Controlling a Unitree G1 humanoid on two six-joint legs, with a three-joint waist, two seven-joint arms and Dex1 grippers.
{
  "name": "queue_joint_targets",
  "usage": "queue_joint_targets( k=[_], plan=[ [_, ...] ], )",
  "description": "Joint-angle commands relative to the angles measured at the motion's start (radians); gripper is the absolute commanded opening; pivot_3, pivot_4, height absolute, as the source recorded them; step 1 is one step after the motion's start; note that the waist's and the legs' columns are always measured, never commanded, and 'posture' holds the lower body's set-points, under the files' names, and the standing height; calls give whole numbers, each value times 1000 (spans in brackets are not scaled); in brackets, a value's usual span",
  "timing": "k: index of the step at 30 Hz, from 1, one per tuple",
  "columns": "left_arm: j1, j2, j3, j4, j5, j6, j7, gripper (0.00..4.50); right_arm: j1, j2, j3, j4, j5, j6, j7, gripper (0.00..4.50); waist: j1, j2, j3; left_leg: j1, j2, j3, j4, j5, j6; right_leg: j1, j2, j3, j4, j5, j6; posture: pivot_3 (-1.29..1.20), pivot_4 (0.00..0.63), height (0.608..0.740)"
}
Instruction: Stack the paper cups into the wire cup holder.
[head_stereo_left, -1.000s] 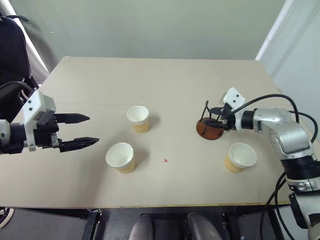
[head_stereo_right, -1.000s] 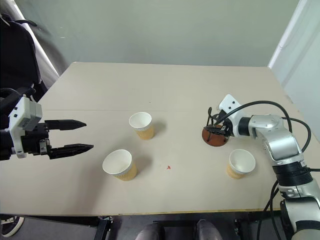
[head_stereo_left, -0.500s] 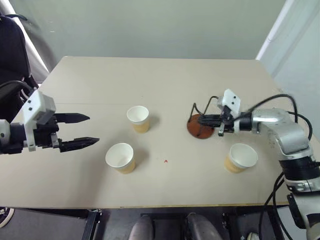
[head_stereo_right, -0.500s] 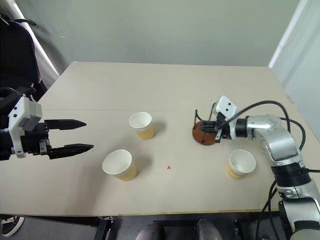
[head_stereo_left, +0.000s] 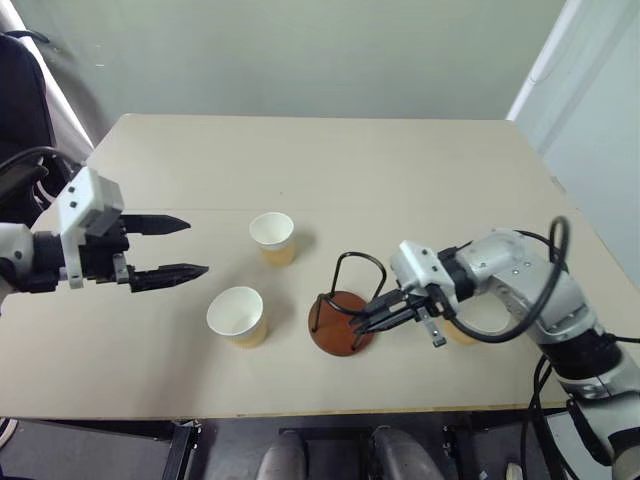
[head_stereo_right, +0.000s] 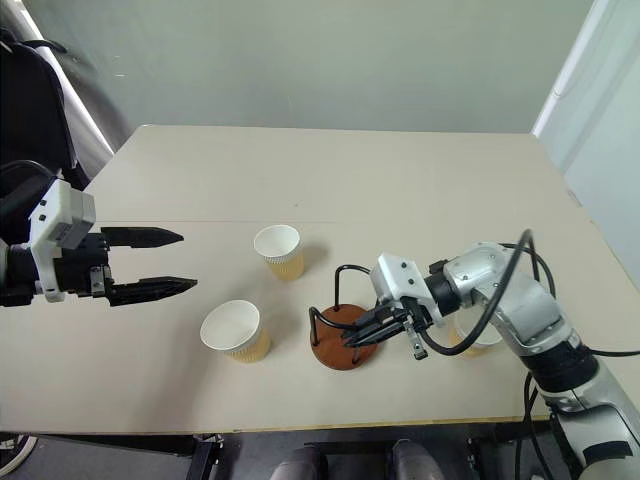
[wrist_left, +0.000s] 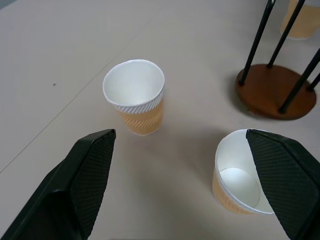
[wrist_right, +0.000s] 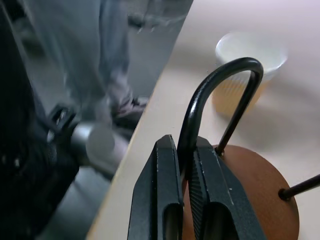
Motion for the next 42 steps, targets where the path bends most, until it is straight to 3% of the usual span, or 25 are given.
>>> queue_joint_targets(
  k=[1, 14, 27, 31, 39, 41, 42],
  plan=[
    [2, 12, 34, -25, -11, 5, 2, 4500, -47, 26, 27, 61, -45, -92, 65, 44, 0, 0, 0, 0, 0, 0, 0, 0, 0, 0, 0, 0, 0, 0, 0, 0, 150, 740],
    [130, 1, 156, -108, -31, 47, 37, 4500, -103, 92, 78, 227, -134, -269, 164, 44, -2, 0, 0, 0, 1, 0, 0, -1, -1, 0, 0, 0, 1, -2, -3, 0, 150, 740],
    [141, -3, 167, -118, -34, 51, 52, 4500, -139, 95, 127, 259, -150, -331, 164, 44, -3, -1, 0, 1, 1, 0, 0, -1, -2, 0, 0, 0, 2, -4, -7, 0, 150, 740],
    [134, -1, 161, -114, -35, 49, 54, 4500, -153, 96, 132, 273, -154, -334, 164, 1026, -3, 0, 0, 2, 1, 0, 0, -2, -2, 0, 0, -1, 2, -4, -8, 0, 150, 740],
    [122, 2, 151, -101, -32, 43, 49, 4500, -173, 105, 89, 282, -171, -339, 164, 3950, -4, 0, 0, 2, 1, 0, -1, -2, -3, 0, 0, -1, 2, -4, -8, 0, 150, 740],
    [106, 6, 138, -90, -30, 36, 44, 4500, -186, 89, 61, 273, -168, -335, 162, 4483, -3, 0, 0, 2, 1, 0, -1, -3, -3, 0, 0, -1, 2, -4, -8, 0, 150, 740],
    [95, 9, 129, -83, -28, 30, 36, 4500, -199, 70, 44, 253, -151, -310, 162, 4483, -3, 0, 0, 2, 1, 0, 0, -3, -3, 0, 0, -1, 2, -5, -9, 0, 150, 740]
  ],
)
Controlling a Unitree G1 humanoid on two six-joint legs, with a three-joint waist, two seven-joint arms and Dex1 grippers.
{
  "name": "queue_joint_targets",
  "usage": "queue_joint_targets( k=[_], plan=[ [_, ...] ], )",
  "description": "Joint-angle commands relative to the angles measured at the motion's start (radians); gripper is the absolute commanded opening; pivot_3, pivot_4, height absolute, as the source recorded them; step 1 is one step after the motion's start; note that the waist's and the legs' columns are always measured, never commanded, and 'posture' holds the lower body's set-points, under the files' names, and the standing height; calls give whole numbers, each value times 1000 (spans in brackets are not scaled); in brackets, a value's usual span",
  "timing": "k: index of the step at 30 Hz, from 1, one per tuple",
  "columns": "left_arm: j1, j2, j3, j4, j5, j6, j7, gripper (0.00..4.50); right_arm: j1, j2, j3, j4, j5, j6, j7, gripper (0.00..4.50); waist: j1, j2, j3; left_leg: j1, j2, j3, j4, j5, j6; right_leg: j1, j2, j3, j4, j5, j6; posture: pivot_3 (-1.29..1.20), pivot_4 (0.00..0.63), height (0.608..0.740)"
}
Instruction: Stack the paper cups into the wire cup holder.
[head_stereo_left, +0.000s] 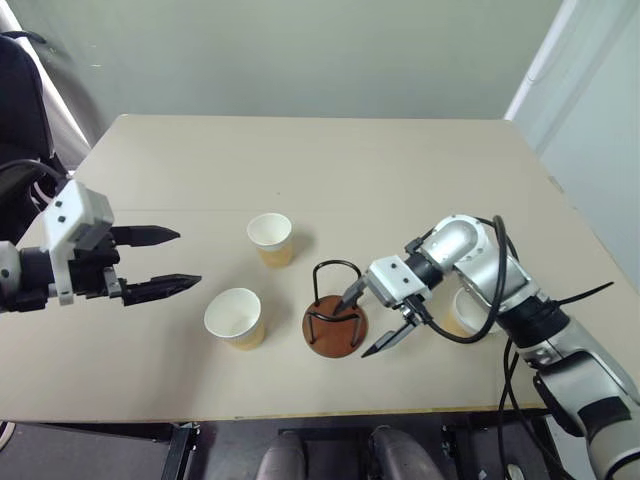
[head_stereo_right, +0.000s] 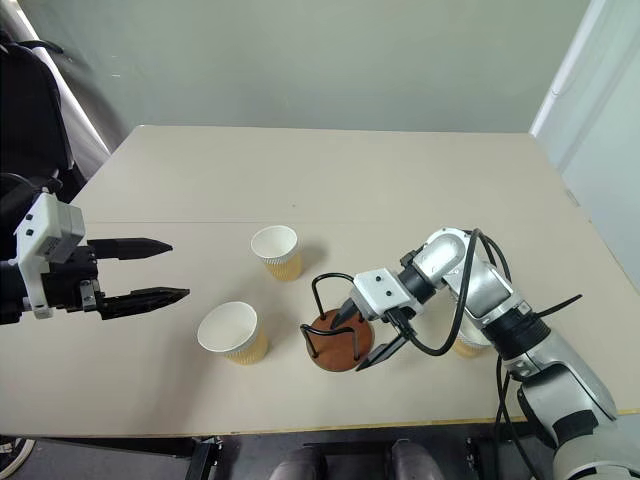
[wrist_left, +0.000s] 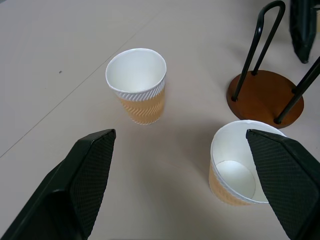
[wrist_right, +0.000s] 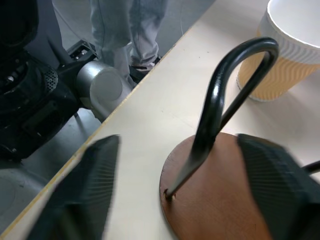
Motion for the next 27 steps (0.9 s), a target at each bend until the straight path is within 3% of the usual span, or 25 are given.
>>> queue_joint_targets(
  k=[1, 8, 12, 14, 18, 21, 23, 27],
  plan=[
    [-44, 20, -1, 18, -7, -27, -23, 4500, -62, -59, -86, -67, 48, 40, 2, 4483, 1, 0, 0, 0, 0, 0, 0, 0, 0, 0, 0, 0, 0, -1, -1, 0, 150, 740],
    [-176, 36, -69, 65, -10, -84, -101, 4500, -177, -234, -201, -171, 230, 151, 3, 4483, 5, 0, 0, -1, 0, 0, 0, -1, -1, -1, 0, 0, 0, -2, -3, 0, 150, 740],
    [-322, 37, -130, 34, -40, -89, -126, 4500, -210, -305, -301, -199, 282, 234, 3, 4483, 6, 0, 0, -1, 0, 0, -1, -1, -1, -1, 0, 0, -1, -2, -2, 0, 150, 740],
    [-417, 25, -172, -12, -88, -66, -143, 4500, -197, -391, -358, -193, 276, 265, 3, 4483, 11, -1, 1, -1, 0, 0, -1, -1, -1, 0, 0, 0, -1, -1, -2, 0, 150, 740],
    [-470, 33, -225, -107, -163, -17, -205, 4500, 13, -649, -448, -236, 277, 284, 3, 4483, 27, -1, 1, -3, -1, 0, 0, -1, 0, 2, 0, 1, -5, -2, 2, 0, 150, 740],
    [-386, 66, -248, -150, -142, -22, -257, 4500, 403, -787, -593, -350, 190, 266, -11, 4483, 26, -2, 0, 0, -1, 1, 0, -3, 0, 5, 0, 3, -4, -7, 7, 0, 150, 740],
    [-353, 69, -258, -157, -124, -38, -256, 4500, 546, -781, -661, -417, 182, 291, -78, 4483, 19, -2, 1, 4, -1, 3, 0, -6, -3, 7, 0, 4, 0, -13, 10, 0, 150, 740],
    [-305, 83, -271, -154, -84, -69, -277, 4500, 654, -752, -693, -508, 190, 340, -155, 4483, -2, -1, 2, 12, 1, 13, -1, -11, 1, 7, 1, 8, 8, -17, 12, 0, 150, 740]
  ],
)
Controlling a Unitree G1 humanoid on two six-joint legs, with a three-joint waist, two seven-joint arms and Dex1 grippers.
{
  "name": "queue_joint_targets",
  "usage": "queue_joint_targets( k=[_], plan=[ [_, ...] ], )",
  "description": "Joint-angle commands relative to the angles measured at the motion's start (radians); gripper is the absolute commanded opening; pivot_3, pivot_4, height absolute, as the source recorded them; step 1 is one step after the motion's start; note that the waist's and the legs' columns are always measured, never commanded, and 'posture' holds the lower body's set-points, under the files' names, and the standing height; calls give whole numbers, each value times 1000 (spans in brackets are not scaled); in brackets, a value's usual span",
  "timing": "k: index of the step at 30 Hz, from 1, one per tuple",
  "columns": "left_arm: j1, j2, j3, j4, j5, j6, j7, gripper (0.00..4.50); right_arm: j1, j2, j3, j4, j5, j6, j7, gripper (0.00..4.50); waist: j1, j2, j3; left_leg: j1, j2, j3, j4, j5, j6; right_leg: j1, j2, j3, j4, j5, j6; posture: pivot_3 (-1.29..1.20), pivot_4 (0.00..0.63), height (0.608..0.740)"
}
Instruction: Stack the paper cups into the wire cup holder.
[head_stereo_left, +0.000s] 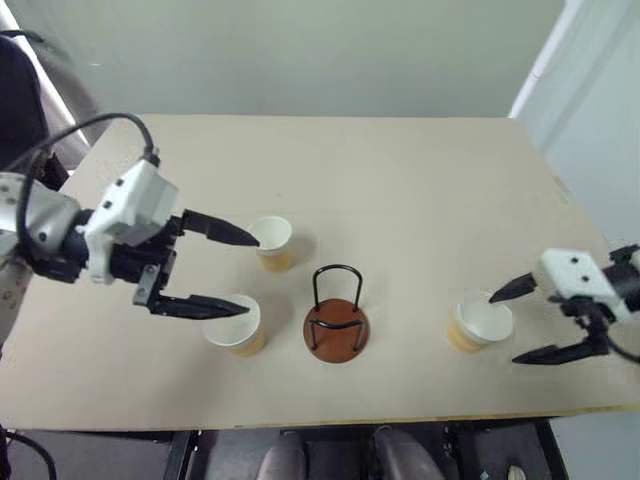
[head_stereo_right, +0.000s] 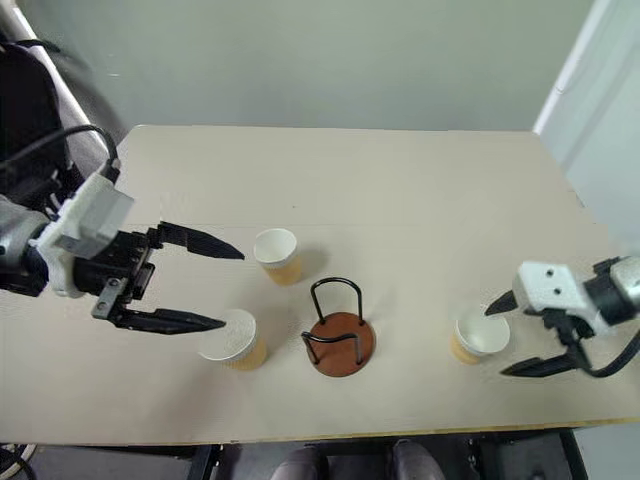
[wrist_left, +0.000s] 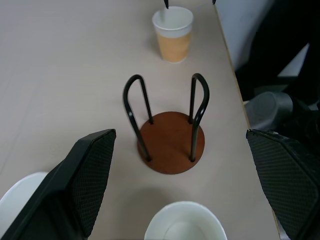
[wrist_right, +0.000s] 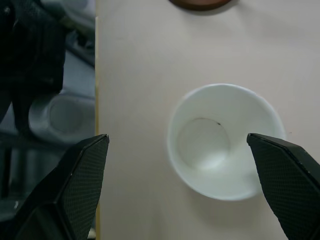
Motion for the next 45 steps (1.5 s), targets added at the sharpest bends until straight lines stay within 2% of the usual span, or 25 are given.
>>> queue_joint_targets(
  k=[1, 5, 11, 22, 25, 26, 36, 39, 43, 45],
  plan=[
    [39, 39, 12, -4, 54, -56, -34, 4500, 39, -5, -81, -86, 9, 27, -53, 4483, -5, 0, 0, 1, 0, 1, 0, -1, 1, 1, 0, 0, 1, -1, 1, 0, 150, 740],
    [43, 49, 24, 2, 52, -61, -45, 4500, 45, -14, -79, -72, -12, 10, -65, 4483, -1, 0, 0, 3, 1, 1, 2, -2, 4, 4, 0, 1, 2, -2, 2, 0, 150, 740],
    [50, 35, 27, -20, 47, -51, -20, 4500, 33, 5, 3, -56, -70, -35, -90, 4483, 8, -1, 0, 3, 1, 1, 4, -3, 6, 5, 0, 1, 2, -2, 2, 0, 150, 740],
    [90, 43, 45, -4, 60, -57, 1, 4500, 88, 14, 79, -32, -148, -116, -85, 4483, 8, -1, 0, 3, 1, 1, 4, -3, 6, 5, 0, 1, 3, -3, 2, 0, 150, 740],
    [91, 44, 47, -3, 61, -57, 5, 4500, 84, 25, 103, -27, -162, -127, -84, 3949, 8, -1, 0, 3, 1, 2, 4, -3, 6, 5, 0, 1, 3, -3, 2, 0, 150, 740],
    [89, 44, 47, -2, 62, -57, 7, 4500, 79, 30, 120, -21, -174, -136, -82, 3646, 8, -1, 0, 3, 1, 2, 4, -3, 6, 5, 0, 1, 3, -3, 2, 0, 150, 740],
    [84, 50, 54, -3, 62, -49, 22, 4500, -36, 69, 209, 36, -231, -183, -50, 59, 7, -1, 0, 3, 1, 2, 4, -3, 6, 5, 0, 1, 3, -3, 2, 0, 150, 740],
    [87, 54, 58, -1, 65, -50, 29, 4500, -81, 68, 211, 47, -204, -191, -5, 21, 7, -1, 0, 3, 1, 2, 4, -3, 6, 5, 0, 1, 3, -3, 2, 0, 150, 740],
    [97, 60, 70, -6, 61, -47, 30, 4500, -157, 69, 160, 20, -40, -109, 89, 21, 7, -1, 0, 3, 1, 2, 4, -3, 6, 5, 0, 1, 3, -3, 2, 0, 150, 740],
    [111, 64, 83, -13, 59, -42, 30, 4500, -257, 81, 132, 39, 51, -53, 107, 21, 6, -1, 0, 3, 1, 2, 4, -3, 6, 5, 0, 1, 3, -3, 2, 0, 150, 740]
  ],
)
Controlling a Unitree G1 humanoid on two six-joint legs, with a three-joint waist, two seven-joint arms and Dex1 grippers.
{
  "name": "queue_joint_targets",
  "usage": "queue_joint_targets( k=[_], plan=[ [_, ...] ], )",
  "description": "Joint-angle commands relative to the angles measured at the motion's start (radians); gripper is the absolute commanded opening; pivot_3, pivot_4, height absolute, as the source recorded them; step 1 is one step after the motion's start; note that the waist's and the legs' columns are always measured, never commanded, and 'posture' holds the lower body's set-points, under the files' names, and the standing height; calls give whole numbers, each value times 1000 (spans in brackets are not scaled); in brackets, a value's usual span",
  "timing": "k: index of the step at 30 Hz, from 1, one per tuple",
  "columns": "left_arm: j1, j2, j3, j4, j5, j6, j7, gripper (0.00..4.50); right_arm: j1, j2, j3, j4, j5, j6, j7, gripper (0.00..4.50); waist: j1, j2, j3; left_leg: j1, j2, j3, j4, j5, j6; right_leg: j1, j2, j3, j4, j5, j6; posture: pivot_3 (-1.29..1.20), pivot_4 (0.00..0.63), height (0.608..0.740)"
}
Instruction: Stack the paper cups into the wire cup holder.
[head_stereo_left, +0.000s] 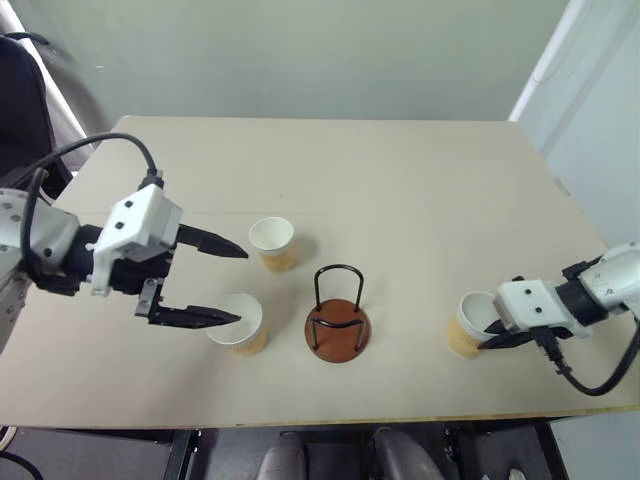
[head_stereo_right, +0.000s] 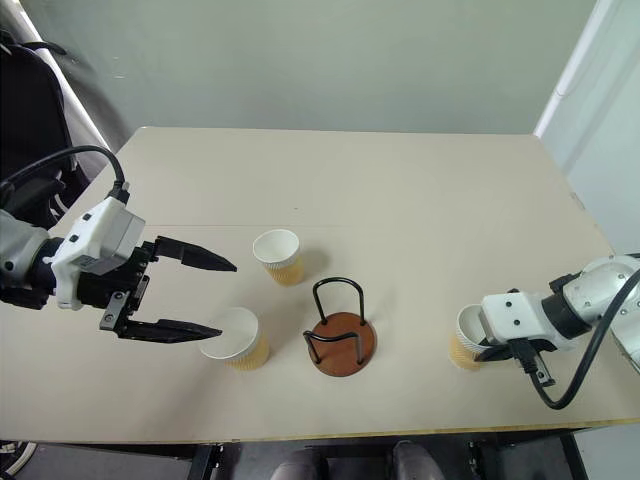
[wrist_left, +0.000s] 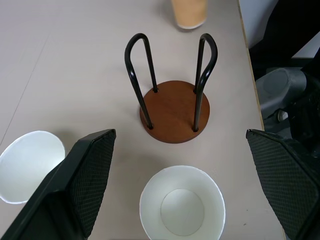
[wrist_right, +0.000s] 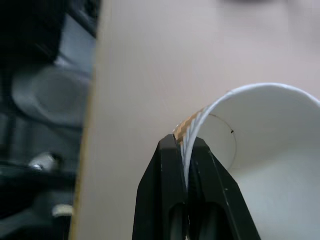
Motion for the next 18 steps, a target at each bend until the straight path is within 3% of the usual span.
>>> queue_joint_targets(
  k=[1, 5, 9, 14, 18],
  plan=[
    [11, 24, 57, -20, 1, 2, 7, 4500, -164, 16, -94, 13, 159, 94, 37, 21, -2, 0, 0, 0, 0, 0, 0, 0, 0, 0, 0, 0, 0, 0, 0, 0, 150, 740],
    [22, 23, 60, -21, 8, -1, 19, 4500, -438, 101, -88, 109, 233, 199, 19, 21, -6, 0, 0, 1, 0, 1, 0, 1, 0, 0, 0, 0, 1, -1, -1, 0, 150, 740],
    [18, 9, 37, -23, 26, -18, 39, 4500, -612, 250, -52, 161, 261, 268, -46, 21, -7, 0, 0, 2, 1, 0, -1, 2, 0, -1, 0, 0, 1, -1, -2, 0, 150, 740],
    [14, 0, 24, -43, 25, -11, 52, 4500, -696, 421, 11, 98, 275, 325, -114, 21, -6, 0, 0, 2, 1, 1, -2, 1, 0, -2, 0, 0, 2, -2, -3, 0, 150, 740],
    [40, -3, 36, -64, 23, 0, 65, 4500, -659, 467, 153, 48, 132, 208, -86, 21, -6, 0, 0, -1, 1, 0, -2, 1, -1, -5, 0, -1, 2, -2, -4, 0, 150, 740]
  ],
)
